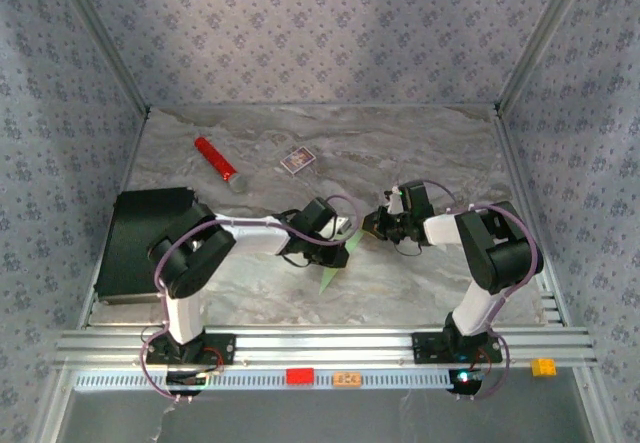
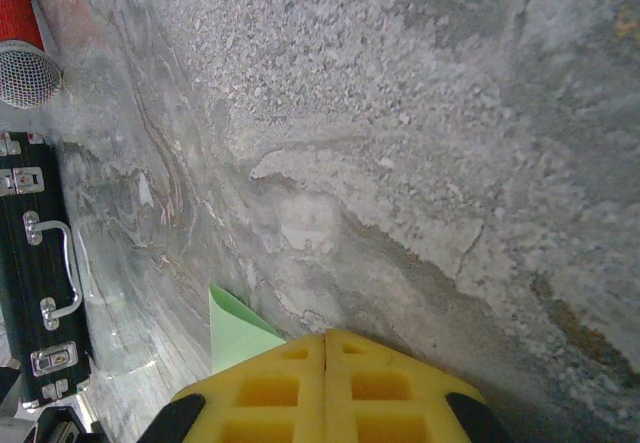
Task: Fold a paper plane with a square sheet of paper (pick it up from the middle)
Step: Fold the wing for the fifth time at the center of the table, then turn over a paper plane at the center of the table.
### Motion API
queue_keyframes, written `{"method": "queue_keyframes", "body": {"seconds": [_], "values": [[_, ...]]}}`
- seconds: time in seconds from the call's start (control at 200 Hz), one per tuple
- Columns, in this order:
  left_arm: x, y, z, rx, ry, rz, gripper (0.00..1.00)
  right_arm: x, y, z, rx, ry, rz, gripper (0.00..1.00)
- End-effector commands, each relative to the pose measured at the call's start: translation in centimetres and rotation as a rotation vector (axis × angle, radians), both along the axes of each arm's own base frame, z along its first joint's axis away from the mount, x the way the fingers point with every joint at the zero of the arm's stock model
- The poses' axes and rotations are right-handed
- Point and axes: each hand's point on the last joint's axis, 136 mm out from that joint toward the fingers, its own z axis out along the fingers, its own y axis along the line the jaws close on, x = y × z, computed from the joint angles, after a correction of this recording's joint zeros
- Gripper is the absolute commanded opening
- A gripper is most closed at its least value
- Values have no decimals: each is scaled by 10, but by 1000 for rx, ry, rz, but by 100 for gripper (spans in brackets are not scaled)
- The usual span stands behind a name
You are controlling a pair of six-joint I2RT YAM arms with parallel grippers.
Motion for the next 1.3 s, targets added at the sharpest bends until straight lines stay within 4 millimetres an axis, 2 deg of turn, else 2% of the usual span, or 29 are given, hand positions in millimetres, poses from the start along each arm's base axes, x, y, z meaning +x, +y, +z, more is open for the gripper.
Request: {"method": "queue_keyframes", "body": {"seconds": [0.0,0.07,0.2,0.325,0.43,0.595,0.839,1.299], "values": [[3,-8,26,-65,-27,19,10,-3,-10,-4,-56,35,-22,10],[11,-8,41,-91,-61,47,10,-1,-12,11,-73,3,-27,12],[24,11,55,-106,-89,120,14,-6,-20,30,-102,-35,-43,19],[34,40,51,-93,-78,186,17,-20,-16,35,-78,-34,-49,24],[35,53,41,-90,-32,200,19,-35,-3,33,-67,-21,-22,25],[24,48,35,-135,48,168,20,-59,14,26,-79,5,16,26],[17,48,25,-123,97,147,21,-81,28,18,-92,26,46,27],[6,42,10,-51,132,94,21,-98,37,12,-102,40,86,27]]}}
